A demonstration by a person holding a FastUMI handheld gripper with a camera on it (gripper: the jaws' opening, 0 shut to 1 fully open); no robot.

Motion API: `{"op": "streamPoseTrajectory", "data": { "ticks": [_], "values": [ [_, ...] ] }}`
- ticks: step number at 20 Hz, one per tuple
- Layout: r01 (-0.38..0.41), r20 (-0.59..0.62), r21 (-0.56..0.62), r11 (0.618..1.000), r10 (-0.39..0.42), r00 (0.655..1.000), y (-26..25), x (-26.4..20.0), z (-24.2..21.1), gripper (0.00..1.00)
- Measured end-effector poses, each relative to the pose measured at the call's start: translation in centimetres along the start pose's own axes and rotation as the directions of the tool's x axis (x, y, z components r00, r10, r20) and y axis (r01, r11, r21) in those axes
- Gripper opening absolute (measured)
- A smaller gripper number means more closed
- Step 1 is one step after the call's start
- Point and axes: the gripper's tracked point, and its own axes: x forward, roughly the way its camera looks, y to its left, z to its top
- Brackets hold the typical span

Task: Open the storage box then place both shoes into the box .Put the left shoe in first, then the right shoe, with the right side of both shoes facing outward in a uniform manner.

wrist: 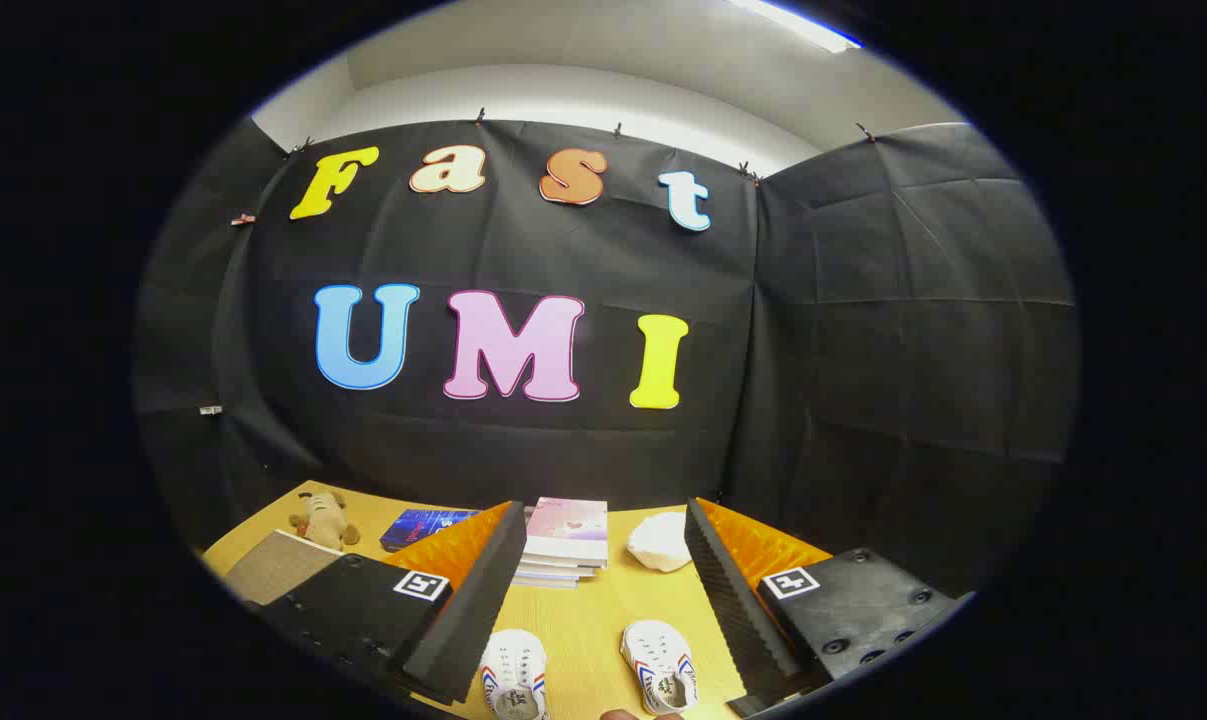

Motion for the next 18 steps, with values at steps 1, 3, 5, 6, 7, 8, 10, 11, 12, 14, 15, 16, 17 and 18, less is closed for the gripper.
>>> {"op": "streamPoseTrajectory", "data": {
  "ticks": [1,3,5,6,7,8,10,11,12,14,15,16,17,18],
  "values": [
    [0.001,-0.002,-0.001,1.0,-0.001,1.0,0.1,-0.1,0.0,0.97],
    [0.004,-0.005,-0.001,1.0,-0.004,1.0,0.3,0.0,-0.2,0.97],
    [0.006,-0.011,0.005,1.0,-0.006,1.0,0.6,0.0,-0.4,0.97],
    [0.007,-0.015,0.009,1.0,-0.007,1.0,0.7,0.0,-0.5,0.97],
    [0.007,-0.02,0.013,1.0,-0.007,1.0,0.9,0.0,-0.6,0.97],
    [0.006,-0.024,0.017,1.0,-0.006,1.0,1.0,-0.1,-0.7,0.97],
    [0.004,-0.032,0.019,1.0,-0.003,0.999,1.3,-0.1,-0.9,0.97],
    [0.0,-0.038,0.018,1.0,0.001,0.999,1.5,-0.1,-1.1,0.97],
    [-0.003,-0.041,0.017,1.0,0.004,0.999,1.7,-0.1,-1.2,0.97],
    [-0.013,-0.051,0.015,1.0,0.013,0.999,2.0,0.0,-1.5,0.97],
    [-0.019,-0.053,0.015,1.0,0.02,0.998,2.1,-0.1,-1.5,0.97],
    [-0.025,-0.056,0.014,1.0,0.026,0.998,2.2,0.0,-1.6,0.97],
    [-0.034,-0.062,0.014,0.999,0.035,0.997,2.3,0.1,-1.6,0.97],
    [-0.043,-0.066,0.016,0.999,0.044,0.997,2.5,0.2,-1.7,0.97]
  ]
}}
